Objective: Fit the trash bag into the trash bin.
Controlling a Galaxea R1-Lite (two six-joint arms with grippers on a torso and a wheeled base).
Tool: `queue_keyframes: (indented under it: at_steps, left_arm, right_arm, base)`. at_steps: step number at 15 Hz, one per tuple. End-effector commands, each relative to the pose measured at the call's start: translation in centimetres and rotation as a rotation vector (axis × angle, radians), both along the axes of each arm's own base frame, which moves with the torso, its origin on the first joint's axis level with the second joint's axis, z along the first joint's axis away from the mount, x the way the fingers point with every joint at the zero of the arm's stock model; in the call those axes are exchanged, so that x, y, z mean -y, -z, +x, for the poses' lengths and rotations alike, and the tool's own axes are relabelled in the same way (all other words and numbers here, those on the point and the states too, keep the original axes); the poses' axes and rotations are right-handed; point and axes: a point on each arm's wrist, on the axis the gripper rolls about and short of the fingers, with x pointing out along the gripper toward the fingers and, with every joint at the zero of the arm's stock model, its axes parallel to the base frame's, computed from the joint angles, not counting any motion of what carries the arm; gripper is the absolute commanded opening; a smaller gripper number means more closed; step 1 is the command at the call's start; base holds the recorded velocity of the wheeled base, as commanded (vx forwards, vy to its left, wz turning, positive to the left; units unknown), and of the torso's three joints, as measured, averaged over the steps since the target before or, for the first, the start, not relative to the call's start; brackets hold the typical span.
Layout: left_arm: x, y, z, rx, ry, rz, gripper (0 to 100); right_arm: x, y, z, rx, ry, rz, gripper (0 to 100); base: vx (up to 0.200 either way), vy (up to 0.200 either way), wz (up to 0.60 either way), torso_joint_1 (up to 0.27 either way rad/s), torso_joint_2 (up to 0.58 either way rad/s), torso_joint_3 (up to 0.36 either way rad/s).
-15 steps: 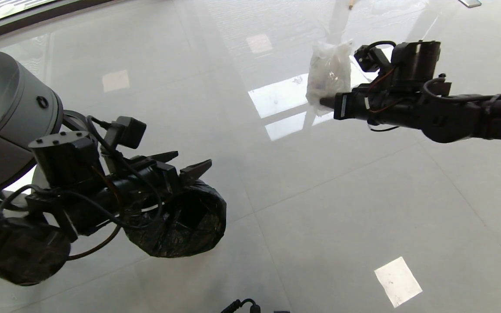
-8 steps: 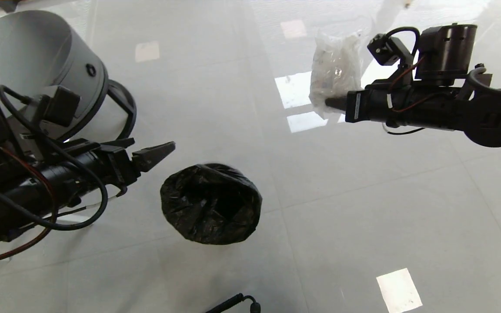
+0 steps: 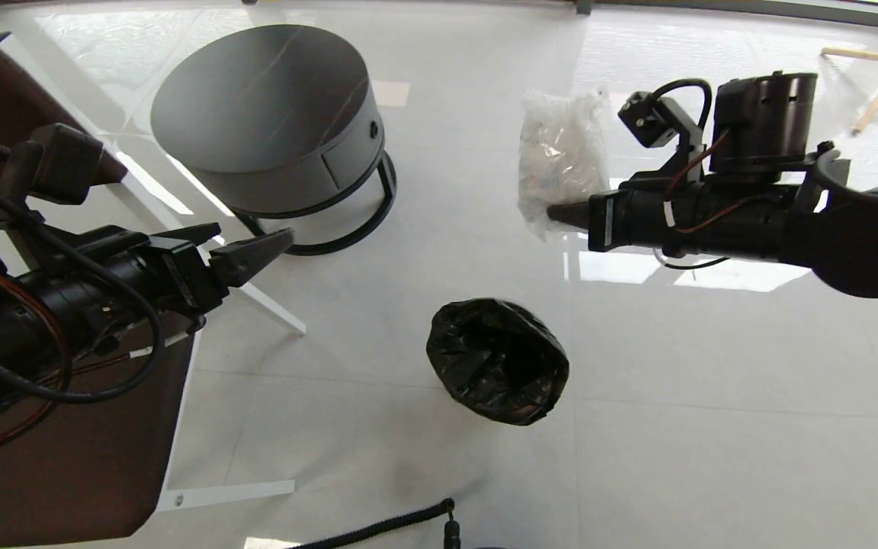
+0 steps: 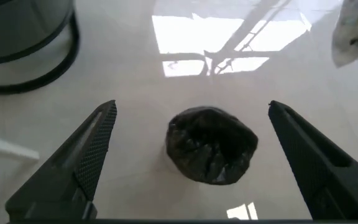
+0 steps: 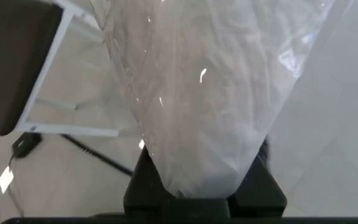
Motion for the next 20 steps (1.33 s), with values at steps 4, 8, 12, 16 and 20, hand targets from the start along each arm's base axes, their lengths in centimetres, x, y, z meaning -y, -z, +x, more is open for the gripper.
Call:
queue_keyframes:
  at_steps: [4,8,12,16,20]
  left_arm:
    - [0.0,0.1,0.2,-0.003,0.001,0.001,100]
    - [0.0,0.1,0.1,-0.005,0.001,0.001,100]
    - [0.0,0.1,0.1,-0.005,0.001,0.001,100]
    - [0.0,0.1,0.1,-0.005,0.002,0.001,100]
    - [0.1,0.2,0.2,-0.009,0.004,0.002,100]
  right_arm:
    - [-1.3,3.9,0.1,-0.044,-0.034,-0.026,0]
    - [-1.5,4.2,0.1,-0.053,-0.049,-0.029,0]
    - [-1.8,4.9,-0.4,-0.075,-0.072,-0.040,0]
    - [-2.2,6.4,-1.2,-0.092,-0.093,-0.051,0]
    - [-2.2,8.8,-1.5,-0.133,-0.097,-0.073,0]
  base:
    - [0.000,0.000,0.00,0.127,-0.17,-0.094]
    - [0.000,0.000,0.00,-0.140,0.34,0.188]
    - [0.000,0.000,0.00,-0.191,0.46,0.264]
    - [0.000,0.000,0.00,-0.182,0.45,0.273]
    - [0.000,0.000,0.00,-0.049,0.14,0.082]
